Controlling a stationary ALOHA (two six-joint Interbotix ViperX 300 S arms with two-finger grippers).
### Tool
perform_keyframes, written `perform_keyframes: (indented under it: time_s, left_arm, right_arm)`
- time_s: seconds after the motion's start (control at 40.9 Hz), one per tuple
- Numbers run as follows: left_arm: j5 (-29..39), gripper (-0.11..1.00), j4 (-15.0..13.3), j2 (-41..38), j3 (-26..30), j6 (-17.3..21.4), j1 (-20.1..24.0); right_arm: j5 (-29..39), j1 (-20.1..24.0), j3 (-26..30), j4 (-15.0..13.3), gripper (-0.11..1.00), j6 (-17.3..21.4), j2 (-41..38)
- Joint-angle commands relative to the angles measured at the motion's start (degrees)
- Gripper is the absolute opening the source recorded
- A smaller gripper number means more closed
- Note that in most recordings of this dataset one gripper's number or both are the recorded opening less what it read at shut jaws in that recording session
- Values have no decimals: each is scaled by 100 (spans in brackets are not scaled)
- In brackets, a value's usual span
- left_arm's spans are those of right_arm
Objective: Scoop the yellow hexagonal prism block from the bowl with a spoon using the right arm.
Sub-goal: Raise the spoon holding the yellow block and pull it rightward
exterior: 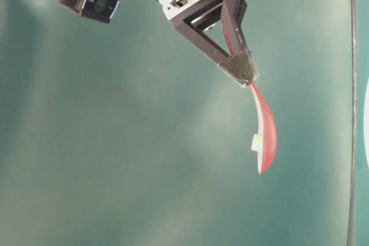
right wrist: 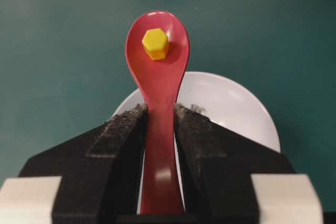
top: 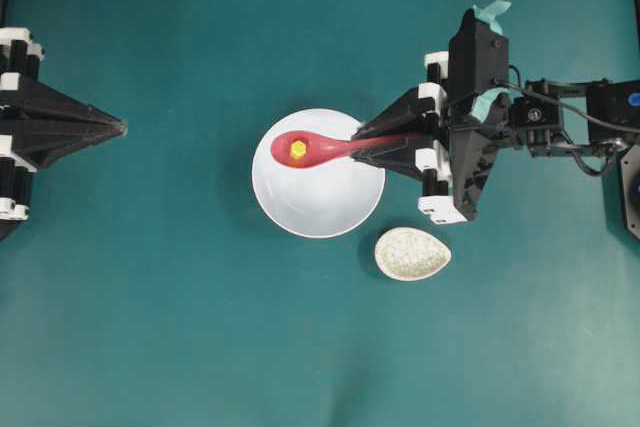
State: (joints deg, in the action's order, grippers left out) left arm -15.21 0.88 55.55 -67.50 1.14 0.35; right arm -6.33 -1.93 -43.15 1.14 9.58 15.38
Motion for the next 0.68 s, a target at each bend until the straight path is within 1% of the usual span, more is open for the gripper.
perform_keyframes:
  time_s: [0.0, 0.66]
  left_arm:
    - [-26, -1, 18, -26, 141, 9, -9]
    - [44, -1, 18, -18, 141, 9, -9]
  right_arm:
    - [-70, 9, 70, -26, 25, -9, 114]
    - [-70, 0, 53, -18, 25, 0, 123]
